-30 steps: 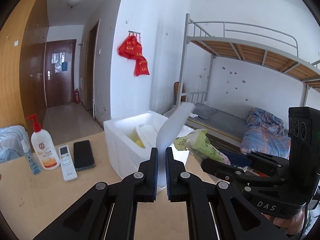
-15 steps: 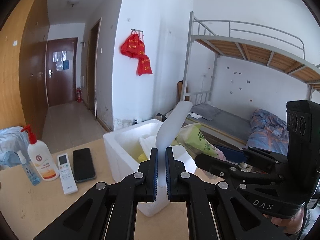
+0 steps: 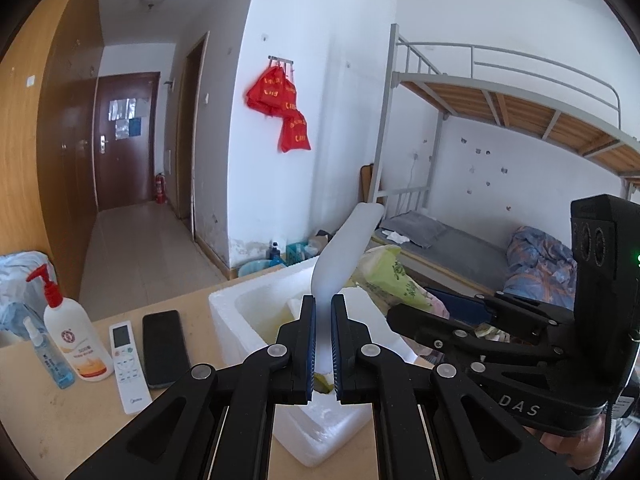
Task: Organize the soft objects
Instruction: 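Lower the tissue pack into the foam box and open the right tool while the left tool lowers the tube, then open the left tool to release the foam tube into the box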
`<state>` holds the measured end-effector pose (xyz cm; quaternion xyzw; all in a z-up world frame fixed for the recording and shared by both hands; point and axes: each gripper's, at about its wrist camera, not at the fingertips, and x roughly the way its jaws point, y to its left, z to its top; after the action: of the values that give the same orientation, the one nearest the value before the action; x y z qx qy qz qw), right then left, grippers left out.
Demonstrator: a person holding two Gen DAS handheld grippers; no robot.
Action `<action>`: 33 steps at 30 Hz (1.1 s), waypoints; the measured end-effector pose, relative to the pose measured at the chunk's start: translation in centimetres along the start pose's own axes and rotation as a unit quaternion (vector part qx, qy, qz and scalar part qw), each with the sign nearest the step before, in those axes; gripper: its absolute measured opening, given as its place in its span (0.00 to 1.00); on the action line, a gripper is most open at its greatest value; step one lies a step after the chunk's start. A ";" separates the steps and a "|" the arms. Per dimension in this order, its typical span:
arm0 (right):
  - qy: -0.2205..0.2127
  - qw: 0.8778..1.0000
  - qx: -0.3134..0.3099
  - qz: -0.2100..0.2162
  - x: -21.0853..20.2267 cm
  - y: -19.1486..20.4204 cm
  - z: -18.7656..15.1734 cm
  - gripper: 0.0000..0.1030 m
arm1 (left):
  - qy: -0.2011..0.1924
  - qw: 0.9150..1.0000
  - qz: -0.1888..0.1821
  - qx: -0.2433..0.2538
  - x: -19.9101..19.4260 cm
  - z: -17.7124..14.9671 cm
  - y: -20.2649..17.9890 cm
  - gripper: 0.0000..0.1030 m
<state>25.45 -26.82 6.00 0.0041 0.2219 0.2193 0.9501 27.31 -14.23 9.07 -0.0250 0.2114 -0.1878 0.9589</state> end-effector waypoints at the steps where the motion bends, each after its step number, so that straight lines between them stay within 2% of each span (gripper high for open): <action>1: 0.003 1.000 0.000 0.000 0.3 -0.1 0.0 0.43 | 0.001 1.000 0.000 -0.004 0.2 0.0 0.2 0.07; 9: 0.023 1.000 0.000 -0.005 2.7 -0.3 0.1 0.44 | 0.010 1.000 0.003 -0.016 1.7 -0.2 1.5 0.07; 12: 0.026 1.000 0.000 -0.010 3.1 -0.5 0.1 0.57 | 0.012 1.000 0.003 -0.017 2.0 -0.3 1.6 0.07; 14: 0.024 1.000 0.005 -0.009 3.1 -0.7 0.3 0.71 | 0.013 1.000 0.003 -0.017 2.1 -0.3 1.7 0.07; 18: 0.010 1.000 0.009 -0.016 2.6 -0.8 0.7 0.72 | 0.016 1.000 0.005 -0.016 2.3 -0.2 1.7 0.07; 33: 0.004 1.000 0.019 -0.020 1.9 -1.3 0.8 0.72 | 0.029 0.999 -0.014 0.005 4.5 1.0 0.6 0.08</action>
<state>27.85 -27.15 5.83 0.0170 0.2301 0.1964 0.9530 31.76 -15.37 8.11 -0.0180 0.2382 -0.2027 0.9497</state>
